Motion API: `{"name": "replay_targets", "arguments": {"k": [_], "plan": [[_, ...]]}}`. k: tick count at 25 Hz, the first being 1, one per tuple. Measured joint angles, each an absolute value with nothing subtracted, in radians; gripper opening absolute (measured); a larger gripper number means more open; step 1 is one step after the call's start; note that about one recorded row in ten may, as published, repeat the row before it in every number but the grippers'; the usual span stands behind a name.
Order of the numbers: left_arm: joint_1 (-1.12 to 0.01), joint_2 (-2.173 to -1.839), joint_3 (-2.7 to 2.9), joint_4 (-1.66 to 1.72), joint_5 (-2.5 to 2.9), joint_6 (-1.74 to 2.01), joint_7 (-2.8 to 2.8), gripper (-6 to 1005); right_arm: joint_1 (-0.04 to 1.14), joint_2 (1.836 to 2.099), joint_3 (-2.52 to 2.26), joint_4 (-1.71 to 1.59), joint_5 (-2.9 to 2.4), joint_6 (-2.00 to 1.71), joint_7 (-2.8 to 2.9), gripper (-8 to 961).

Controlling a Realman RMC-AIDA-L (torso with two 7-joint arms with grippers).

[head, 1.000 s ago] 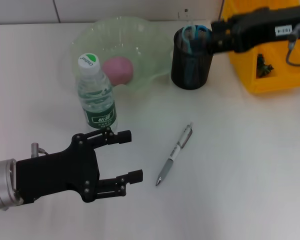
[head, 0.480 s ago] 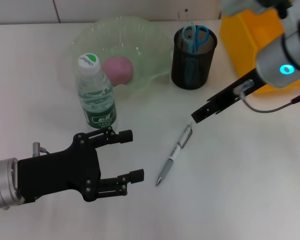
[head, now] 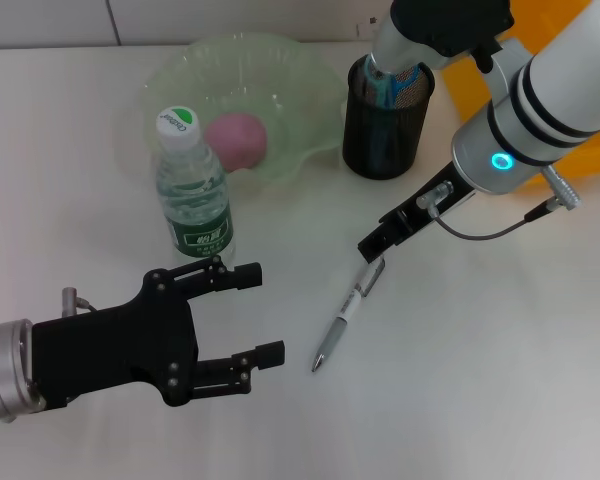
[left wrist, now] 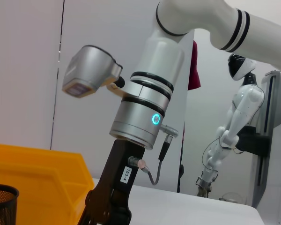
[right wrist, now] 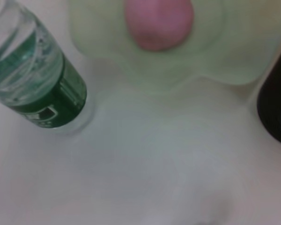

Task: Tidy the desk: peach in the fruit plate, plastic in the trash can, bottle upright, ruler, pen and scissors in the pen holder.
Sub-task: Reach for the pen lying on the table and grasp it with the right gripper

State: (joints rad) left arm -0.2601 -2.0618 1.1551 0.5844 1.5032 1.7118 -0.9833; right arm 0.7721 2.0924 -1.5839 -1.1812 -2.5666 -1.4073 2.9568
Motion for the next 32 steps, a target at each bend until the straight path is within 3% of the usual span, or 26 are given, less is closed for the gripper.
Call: {"name": "replay_targets", "arguments": {"k": [13,17,20,32], "plan": [[-0.256,-2.062,1.144,0.584,1.502,1.712,-0.980,803,0.685,2.081,-1.518,-1.365,-2.568,-1.539,2.797,776],[-0.257,-2.065,1.142,0.592,1.496,1.726,-1.005,803,0.548,2.085,-1.381,-1.499,-2.542,-1.544,2.607,775],[-0.285,-2.066,1.142,0.596,1.501,1.724,-1.044,803,0.517,2.083,-1.290,-1.509,-2.479,-1.579,2.439,774],[-0.273,-2.065,1.129,0.595,1.498,1.732,-1.047,804,0.581,2.079,-1.185,-1.518,-2.472,-1.716,2.000,772]]}}
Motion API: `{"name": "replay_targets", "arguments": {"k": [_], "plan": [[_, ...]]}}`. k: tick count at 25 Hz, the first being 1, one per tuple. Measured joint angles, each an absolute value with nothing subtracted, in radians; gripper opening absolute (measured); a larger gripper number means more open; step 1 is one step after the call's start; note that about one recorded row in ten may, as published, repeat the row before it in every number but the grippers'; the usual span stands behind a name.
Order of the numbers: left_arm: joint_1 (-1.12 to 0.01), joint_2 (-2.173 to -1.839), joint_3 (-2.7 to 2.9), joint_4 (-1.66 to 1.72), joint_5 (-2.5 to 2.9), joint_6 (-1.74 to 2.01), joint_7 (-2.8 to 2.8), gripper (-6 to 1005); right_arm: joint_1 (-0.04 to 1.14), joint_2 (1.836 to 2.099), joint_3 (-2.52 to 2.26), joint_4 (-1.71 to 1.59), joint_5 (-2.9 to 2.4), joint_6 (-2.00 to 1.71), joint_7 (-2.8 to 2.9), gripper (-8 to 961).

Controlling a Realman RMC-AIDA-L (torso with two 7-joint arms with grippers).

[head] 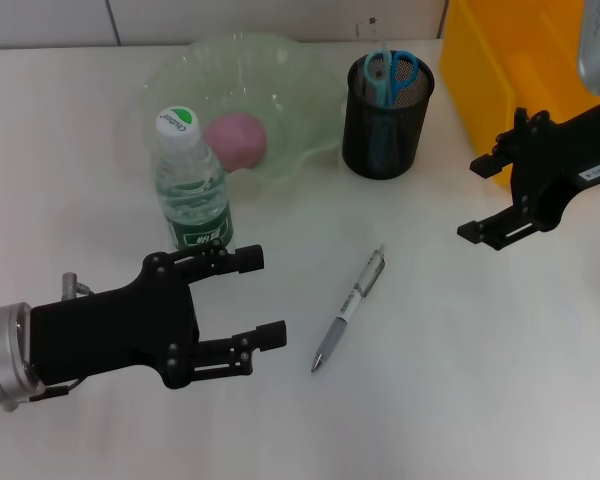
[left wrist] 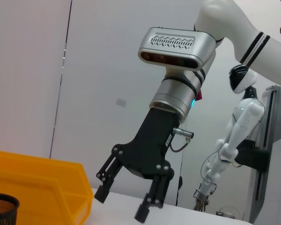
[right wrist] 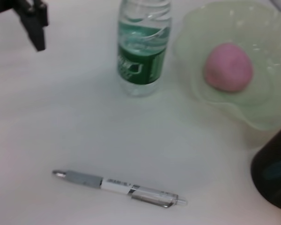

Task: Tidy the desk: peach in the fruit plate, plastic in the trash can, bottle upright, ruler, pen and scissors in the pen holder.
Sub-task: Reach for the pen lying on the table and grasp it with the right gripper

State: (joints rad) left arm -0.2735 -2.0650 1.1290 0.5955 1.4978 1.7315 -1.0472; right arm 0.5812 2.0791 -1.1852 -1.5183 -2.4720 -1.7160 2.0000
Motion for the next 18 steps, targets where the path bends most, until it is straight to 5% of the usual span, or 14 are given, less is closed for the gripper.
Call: {"name": "replay_targets", "arguments": {"k": [6,18], "plan": [[-0.275,-2.062,1.129,0.583,1.503,1.735,-1.061,804,0.595,2.077,-1.284,-1.495,-2.490,-1.724,1.767,772],[-0.266,-2.067,1.129,0.583,1.502,1.729,-1.064,804,0.830,2.081,-1.407,-1.210,-2.607,-1.609,1.540,742]]}}
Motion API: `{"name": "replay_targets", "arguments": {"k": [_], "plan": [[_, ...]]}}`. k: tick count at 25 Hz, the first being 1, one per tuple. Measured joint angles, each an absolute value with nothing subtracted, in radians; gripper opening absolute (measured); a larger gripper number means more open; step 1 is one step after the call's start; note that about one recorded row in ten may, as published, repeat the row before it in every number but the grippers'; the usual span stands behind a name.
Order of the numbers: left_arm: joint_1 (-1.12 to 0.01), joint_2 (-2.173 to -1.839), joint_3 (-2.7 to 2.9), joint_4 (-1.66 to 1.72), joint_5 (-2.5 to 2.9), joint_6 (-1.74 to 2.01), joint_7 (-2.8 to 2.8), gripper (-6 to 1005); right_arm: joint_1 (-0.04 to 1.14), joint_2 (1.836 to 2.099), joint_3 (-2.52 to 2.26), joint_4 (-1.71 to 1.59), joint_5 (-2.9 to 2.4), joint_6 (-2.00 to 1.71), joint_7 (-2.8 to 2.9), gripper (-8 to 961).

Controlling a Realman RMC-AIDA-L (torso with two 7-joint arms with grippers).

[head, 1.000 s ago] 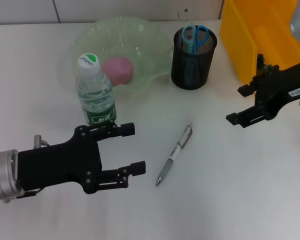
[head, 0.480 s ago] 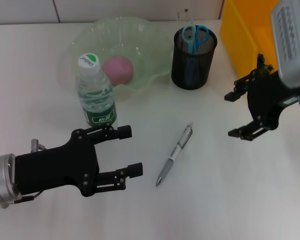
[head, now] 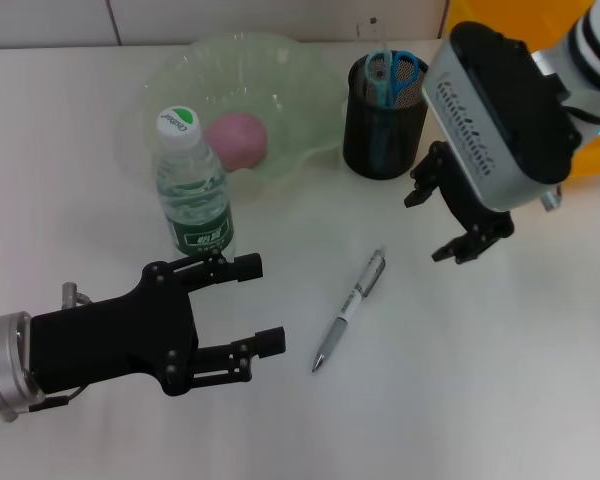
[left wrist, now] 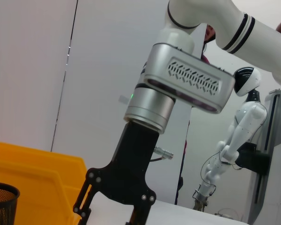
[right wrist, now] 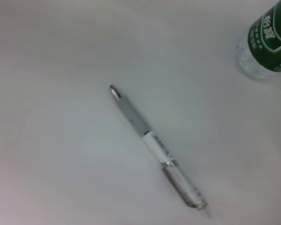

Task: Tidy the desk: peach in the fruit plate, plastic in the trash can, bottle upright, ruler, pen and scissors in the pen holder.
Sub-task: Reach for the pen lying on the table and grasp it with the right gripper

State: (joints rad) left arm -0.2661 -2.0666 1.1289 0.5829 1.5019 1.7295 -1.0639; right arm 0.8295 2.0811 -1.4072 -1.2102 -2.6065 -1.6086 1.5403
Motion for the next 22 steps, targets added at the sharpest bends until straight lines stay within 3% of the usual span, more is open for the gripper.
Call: {"name": "replay_targets", "arguments": {"k": [4,9,11,14,15,18,22], "plan": [[-0.267,-2.066,1.129,0.585,1.498,1.731,-1.065,804,0.827,2.084,-1.393,-1.222,-2.577,-1.610,1.588,689],[-0.271,-2.065,1.129,0.591,1.497,1.734,-1.065,805,0.722,2.082,-1.255,-1.354,-2.516,-1.666,1.750,621],[-0.279,-2.069,1.107,0.589,1.491,1.727,-1.084,805,0.562,2.083,-1.056,-1.470,-2.304,-1.715,1.808,650],[-0.286,-2.071,1.096,0.591,1.477,1.727,-1.120,805,0.501,2.083,-1.024,-1.488,-2.214,-1.716,1.807,685],[-0.300,-2.072,1.095,0.599,1.464,1.727,-1.161,805,0.378,2.084,-0.975,-1.505,-2.049,-1.697,1.781,691],[-0.316,-2.075,1.101,0.639,1.457,1.726,-1.225,805,0.285,2.087,-0.947,-1.486,-1.936,-1.684,1.728,709],[-0.319,-2.079,1.163,0.788,1.456,1.625,-1.411,802,0.112,2.088,-0.896,-1.205,-1.687,-1.642,1.476,733]]}}
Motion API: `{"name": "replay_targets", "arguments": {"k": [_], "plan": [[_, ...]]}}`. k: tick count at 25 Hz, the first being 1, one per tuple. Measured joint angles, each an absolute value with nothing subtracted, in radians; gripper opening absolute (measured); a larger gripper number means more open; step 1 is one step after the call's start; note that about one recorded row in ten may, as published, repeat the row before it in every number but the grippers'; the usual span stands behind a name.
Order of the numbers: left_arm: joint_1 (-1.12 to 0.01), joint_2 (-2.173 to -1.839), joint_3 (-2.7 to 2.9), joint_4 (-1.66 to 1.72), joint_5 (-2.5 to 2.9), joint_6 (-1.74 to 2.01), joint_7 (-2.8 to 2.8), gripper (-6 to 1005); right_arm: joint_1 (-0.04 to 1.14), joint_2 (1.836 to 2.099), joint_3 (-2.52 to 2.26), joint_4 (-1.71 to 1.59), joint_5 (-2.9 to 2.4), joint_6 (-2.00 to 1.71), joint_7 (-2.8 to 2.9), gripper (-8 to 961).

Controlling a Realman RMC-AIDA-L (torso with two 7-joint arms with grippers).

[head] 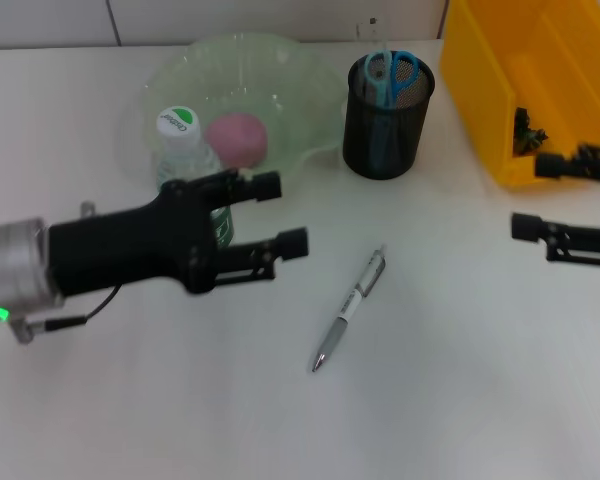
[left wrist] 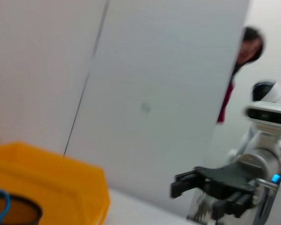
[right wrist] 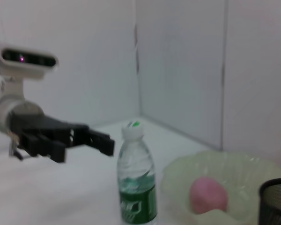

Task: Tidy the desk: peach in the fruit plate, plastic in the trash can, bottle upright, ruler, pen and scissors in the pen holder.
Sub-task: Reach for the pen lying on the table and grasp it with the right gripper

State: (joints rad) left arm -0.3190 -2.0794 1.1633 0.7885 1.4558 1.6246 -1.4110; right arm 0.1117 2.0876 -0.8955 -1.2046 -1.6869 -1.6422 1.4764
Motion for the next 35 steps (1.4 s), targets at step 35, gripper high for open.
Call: {"name": "replay_targets", "arguments": {"k": [35], "plan": [[-0.571,-2.080,2.004,1.320,2.398,0.983,-2.875,798,0.079,2.081,-0.605,-0.625,-1.751,-1.545,0.893,751]]}}
